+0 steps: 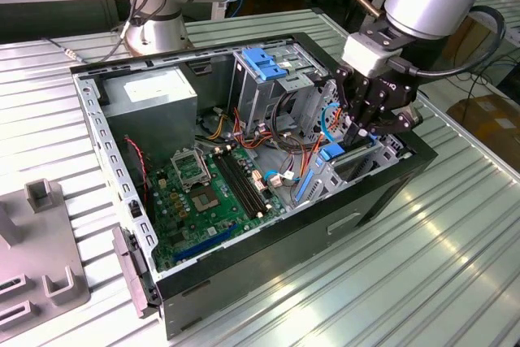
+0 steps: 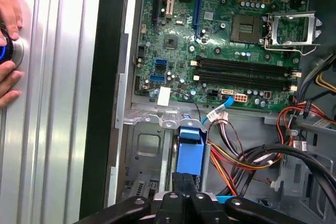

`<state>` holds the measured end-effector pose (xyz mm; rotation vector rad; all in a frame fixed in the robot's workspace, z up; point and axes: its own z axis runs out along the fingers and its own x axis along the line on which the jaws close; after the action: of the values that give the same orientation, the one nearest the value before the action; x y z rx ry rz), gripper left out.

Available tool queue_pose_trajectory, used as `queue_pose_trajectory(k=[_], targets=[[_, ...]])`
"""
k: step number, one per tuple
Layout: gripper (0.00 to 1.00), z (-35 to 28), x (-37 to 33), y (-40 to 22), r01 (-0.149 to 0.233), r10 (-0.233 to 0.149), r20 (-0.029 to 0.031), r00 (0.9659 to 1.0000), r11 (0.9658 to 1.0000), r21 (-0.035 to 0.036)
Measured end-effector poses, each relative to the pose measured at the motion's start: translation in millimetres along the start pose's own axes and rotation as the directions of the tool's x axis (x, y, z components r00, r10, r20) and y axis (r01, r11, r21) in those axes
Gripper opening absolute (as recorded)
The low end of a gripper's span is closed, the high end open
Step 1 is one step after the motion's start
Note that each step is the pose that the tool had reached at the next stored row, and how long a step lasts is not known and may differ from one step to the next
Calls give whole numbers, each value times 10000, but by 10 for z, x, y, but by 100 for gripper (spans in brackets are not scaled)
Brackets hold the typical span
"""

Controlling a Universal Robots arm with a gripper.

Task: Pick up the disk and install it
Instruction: 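Insert the first disk wire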

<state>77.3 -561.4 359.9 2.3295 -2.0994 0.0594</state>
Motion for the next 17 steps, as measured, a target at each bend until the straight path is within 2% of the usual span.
queue_pose_trajectory(k=[3,11,13,17], targets=[[10,-10,9,-88,3,-3,0,10000,10000,0],[10,-49,4,-190,3,-3,-4,10000,10000,0],[10,-52,1,-220,4,-4,-47,10000,10000,-5],[10,-53,-15,-263,5,-5,-93,10000,10000,-10]])
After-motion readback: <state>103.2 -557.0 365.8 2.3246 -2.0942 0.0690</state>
